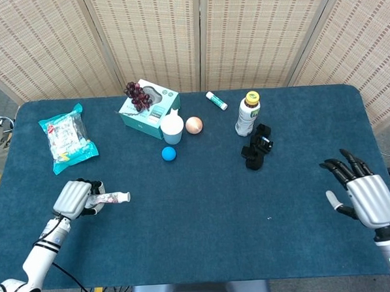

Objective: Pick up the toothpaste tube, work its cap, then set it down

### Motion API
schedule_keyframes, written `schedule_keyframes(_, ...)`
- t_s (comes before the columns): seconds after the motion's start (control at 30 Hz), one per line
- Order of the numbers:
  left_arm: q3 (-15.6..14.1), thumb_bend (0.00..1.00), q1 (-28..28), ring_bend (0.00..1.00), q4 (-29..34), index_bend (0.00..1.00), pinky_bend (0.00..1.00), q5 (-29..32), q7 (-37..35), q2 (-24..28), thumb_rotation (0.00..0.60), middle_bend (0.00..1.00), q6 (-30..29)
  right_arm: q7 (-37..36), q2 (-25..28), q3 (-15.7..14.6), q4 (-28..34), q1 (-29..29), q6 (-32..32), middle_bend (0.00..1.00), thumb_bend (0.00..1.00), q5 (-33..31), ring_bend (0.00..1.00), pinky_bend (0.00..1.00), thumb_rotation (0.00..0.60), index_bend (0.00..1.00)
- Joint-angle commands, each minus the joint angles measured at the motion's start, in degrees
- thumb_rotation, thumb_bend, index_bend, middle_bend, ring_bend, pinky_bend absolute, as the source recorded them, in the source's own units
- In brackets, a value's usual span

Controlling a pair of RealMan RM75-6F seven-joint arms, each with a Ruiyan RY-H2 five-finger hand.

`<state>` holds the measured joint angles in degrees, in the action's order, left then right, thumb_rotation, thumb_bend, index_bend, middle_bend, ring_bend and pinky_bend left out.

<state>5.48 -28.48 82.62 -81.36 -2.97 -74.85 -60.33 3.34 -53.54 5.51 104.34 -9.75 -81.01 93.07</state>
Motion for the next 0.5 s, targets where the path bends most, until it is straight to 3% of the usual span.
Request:
schedule_keyframes(0.03,0.35,0.44,-2.24,0.51,3.87,0.58,0.37,-1.31,-2.19,3.43,0.600,0.64,2.68,0.82,0.60,0.50,1.89,-2.66,2.82,0.25,0.42,1.75,0.16,0.18,0.600,0.24)
schedule_keyframes(0.23,1.51,0.44,-5.89,0.52,8.59,0.59,0.37,-0.83,-6.67,7.59,0.600,0.65,8.05,-0.76,0.80,1.50,5.52,-8.29,9.26,0.25,0.57,3.05,0.15,0.18,0.600,0.24)
schedule_keyframes(0.5,3.91,0.45,-10.65,0.53,10.56,0.60,0.38,2.09,-13.37,10.46,0.600,0.66,15.07,1.29,-3.44,3.22,7.15,-15.27,15.97,0.25,0.63,3.26,0.14,0.18,0.600,0.26)
